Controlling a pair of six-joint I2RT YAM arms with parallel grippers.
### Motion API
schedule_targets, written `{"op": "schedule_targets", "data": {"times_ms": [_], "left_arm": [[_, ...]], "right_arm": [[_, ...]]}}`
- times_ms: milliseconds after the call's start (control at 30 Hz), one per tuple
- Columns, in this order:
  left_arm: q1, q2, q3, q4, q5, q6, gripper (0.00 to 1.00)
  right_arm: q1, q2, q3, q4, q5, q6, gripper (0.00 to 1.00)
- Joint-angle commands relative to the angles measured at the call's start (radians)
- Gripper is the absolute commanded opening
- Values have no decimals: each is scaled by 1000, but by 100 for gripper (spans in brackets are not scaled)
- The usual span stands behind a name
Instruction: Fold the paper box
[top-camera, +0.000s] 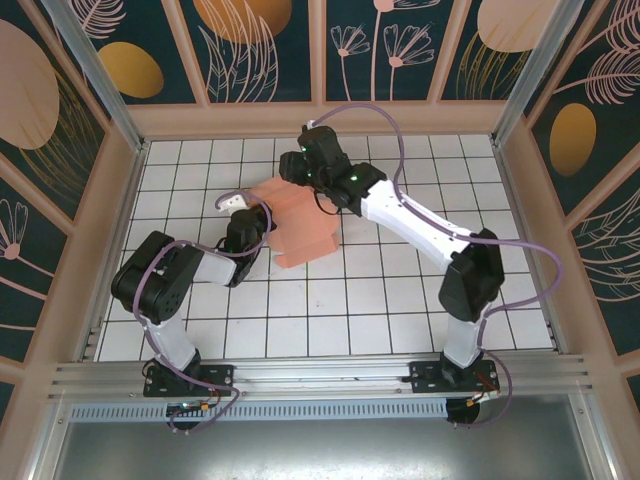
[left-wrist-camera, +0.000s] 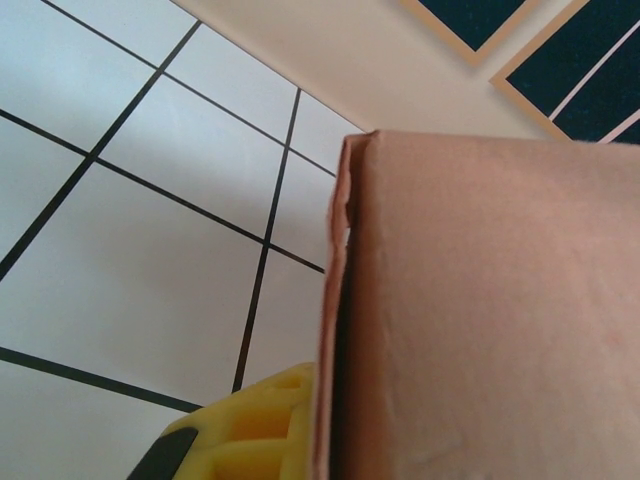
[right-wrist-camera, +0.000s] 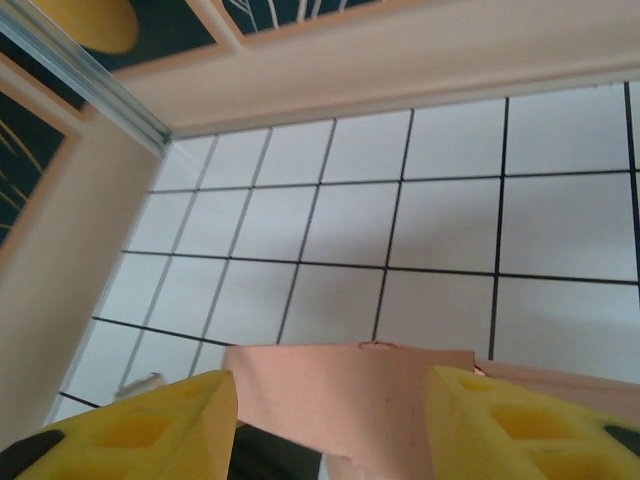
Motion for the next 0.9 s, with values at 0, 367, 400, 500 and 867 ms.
{"op": "schedule_targets", "data": {"times_ms": [0, 367, 400, 500, 867], "left_arm": [[3, -31, 19, -1, -19, 17, 0], [3, -25, 28, -21, -28, 23, 0], [4, -24, 28, -23, -28, 22, 0], [4, -18, 31, -24, -27, 24, 0], [4, -8, 36, -24, -12, 26, 0]], "right_arm": [[-8, 45, 85, -116, 3, 26, 50], [-22, 88, 114, -139, -75, 43, 43], [-19, 72, 101, -122, -58, 33, 47], [-10, 23, 70, -75, -1, -2, 54], [35, 80, 135, -123, 48, -69, 59]]}}
